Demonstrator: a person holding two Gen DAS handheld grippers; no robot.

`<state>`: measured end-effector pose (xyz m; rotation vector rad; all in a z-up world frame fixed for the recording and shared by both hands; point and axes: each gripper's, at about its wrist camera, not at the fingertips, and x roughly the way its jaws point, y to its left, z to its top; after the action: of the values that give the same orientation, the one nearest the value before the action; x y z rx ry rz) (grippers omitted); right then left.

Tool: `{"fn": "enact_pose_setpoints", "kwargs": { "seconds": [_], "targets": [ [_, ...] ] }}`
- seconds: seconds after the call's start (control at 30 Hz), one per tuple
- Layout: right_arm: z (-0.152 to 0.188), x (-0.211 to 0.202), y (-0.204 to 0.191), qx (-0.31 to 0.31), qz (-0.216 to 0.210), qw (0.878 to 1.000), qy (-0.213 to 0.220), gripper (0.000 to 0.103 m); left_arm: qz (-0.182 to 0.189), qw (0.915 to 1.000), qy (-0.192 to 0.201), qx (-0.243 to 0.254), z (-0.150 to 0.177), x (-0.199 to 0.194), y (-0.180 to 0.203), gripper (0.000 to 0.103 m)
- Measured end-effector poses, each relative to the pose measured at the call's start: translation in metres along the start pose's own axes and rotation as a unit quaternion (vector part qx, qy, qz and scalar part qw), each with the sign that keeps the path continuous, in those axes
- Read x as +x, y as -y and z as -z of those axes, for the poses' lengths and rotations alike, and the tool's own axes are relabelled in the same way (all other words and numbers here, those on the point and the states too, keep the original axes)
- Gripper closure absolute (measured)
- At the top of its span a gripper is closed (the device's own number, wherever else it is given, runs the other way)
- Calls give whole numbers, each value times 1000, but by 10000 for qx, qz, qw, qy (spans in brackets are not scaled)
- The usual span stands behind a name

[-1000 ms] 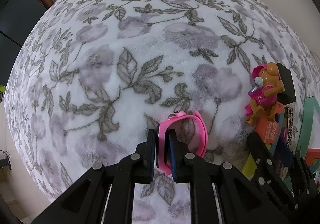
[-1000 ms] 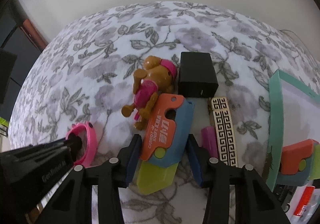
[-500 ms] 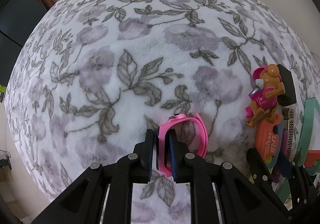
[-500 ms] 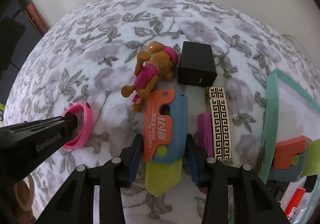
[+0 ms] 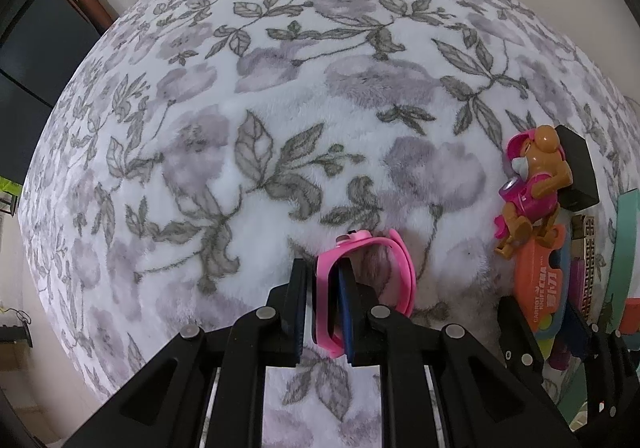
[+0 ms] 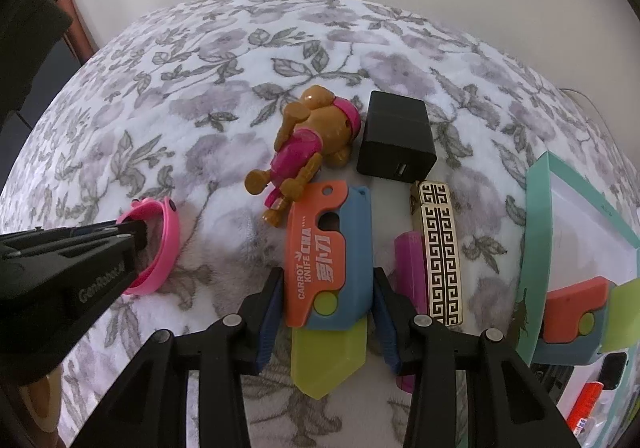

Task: Organize rigid objects
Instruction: 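Grasp pink watch band with left gripper while right gripper grasps orange-blue toy knife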

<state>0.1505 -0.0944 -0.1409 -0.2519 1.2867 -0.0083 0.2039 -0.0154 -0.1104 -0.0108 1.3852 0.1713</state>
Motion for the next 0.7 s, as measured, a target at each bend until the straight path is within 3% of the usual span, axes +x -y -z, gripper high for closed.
{"fn": "enact_pose_setpoints", "kwargs": {
  "seconds": [0.33,0.7],
  "targets": [
    [-6,-2,8,238,-311,9991,-132,59,151,9999,46,-11,-4,-14,-9,91],
    [-17,-22,12,280,-610,9977,11,61,312,9974,604,-240,-12,-67,-32,91]
  ]
}}
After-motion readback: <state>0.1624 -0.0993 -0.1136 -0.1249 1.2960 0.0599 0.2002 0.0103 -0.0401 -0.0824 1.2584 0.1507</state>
